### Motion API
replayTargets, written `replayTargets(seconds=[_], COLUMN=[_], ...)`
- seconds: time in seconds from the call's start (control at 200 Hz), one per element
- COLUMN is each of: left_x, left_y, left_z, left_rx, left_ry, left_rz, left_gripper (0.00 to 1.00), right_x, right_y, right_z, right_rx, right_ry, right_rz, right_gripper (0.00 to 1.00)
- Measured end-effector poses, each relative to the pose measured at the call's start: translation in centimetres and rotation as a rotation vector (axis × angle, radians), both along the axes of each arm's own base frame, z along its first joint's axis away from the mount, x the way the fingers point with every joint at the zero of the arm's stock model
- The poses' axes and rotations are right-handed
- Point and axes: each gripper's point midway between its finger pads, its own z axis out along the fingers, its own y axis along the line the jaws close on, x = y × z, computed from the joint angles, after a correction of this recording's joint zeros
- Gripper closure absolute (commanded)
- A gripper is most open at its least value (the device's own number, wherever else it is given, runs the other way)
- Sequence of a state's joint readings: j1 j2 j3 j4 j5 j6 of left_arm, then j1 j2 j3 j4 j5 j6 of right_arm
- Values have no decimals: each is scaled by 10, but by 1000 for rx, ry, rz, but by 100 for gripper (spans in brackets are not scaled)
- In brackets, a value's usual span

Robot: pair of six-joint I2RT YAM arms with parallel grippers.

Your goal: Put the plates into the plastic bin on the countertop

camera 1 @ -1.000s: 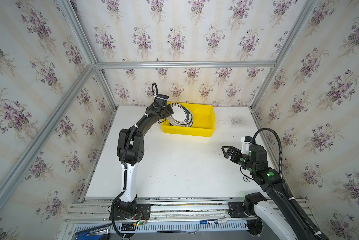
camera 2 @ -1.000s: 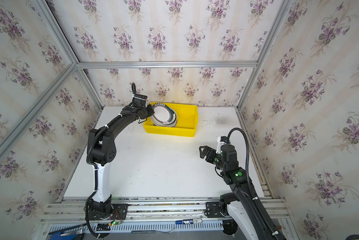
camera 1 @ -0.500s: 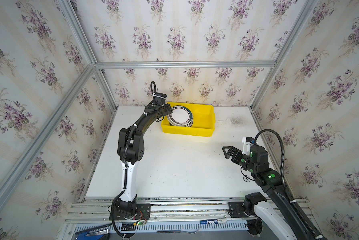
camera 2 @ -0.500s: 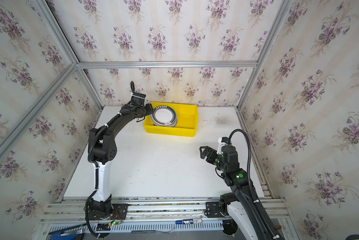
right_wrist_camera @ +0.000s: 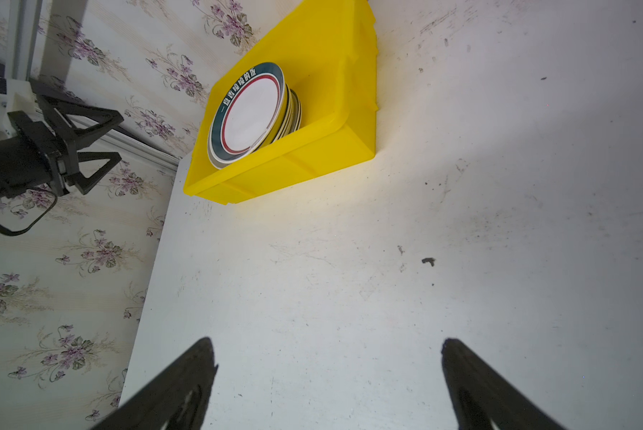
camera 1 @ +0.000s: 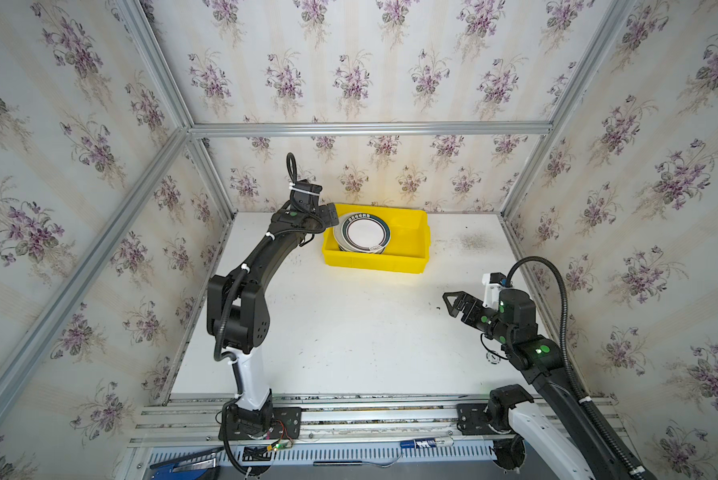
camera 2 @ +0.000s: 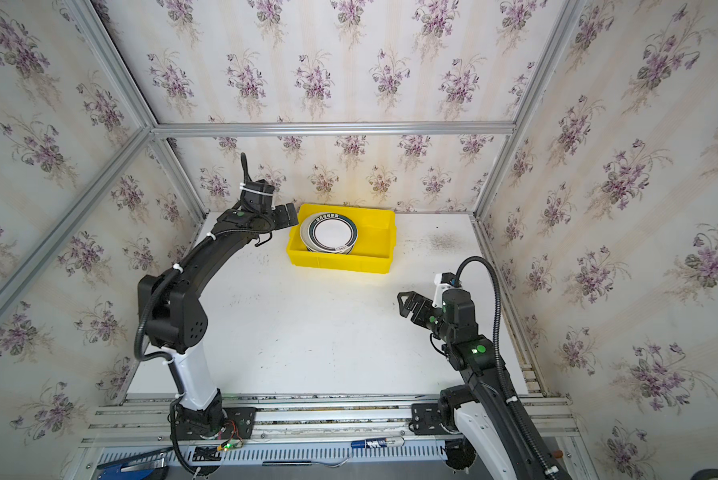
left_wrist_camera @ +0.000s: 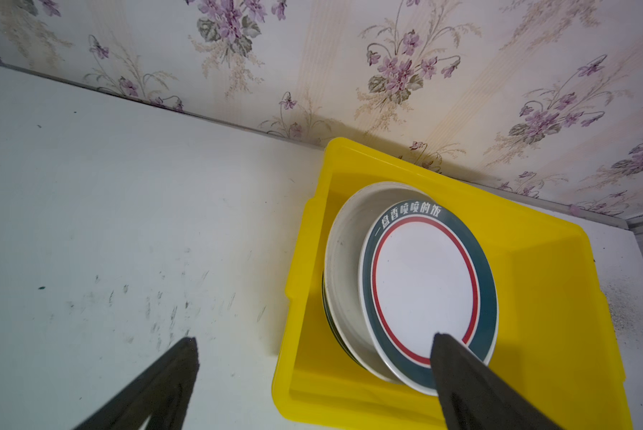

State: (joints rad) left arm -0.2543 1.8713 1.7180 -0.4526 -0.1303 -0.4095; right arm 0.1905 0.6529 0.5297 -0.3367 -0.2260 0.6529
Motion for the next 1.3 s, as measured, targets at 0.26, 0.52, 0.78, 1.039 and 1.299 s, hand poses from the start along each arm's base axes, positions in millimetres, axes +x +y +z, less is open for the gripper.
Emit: replayTargets(seconds=[0.26, 0.52, 0.78, 1.039, 1.299], left_x=[-68, -146, -164, -154, -137], left_y=[34, 97, 131, 153, 180], left_z=[25, -6, -50, -80, -77], left_rx=[13, 35, 166, 192, 203], left_ry=[-119, -195, -240, -235, -249], left_rz=[61, 204, 183, 191, 251], left_gripper=[0, 0, 0, 0, 0], right_x=[12, 25, 27, 33, 37], right_y=[-6, -25, -50, -65, -73], right_z=[9, 4, -7, -17, -30], right_rx=[-43, -133, -231, -298, -349], right_ry=[-59, -93, -128, -129, -105], right_rz=[-23, -112, -222, -293, -322], right_gripper=[1, 1, 1, 1, 1])
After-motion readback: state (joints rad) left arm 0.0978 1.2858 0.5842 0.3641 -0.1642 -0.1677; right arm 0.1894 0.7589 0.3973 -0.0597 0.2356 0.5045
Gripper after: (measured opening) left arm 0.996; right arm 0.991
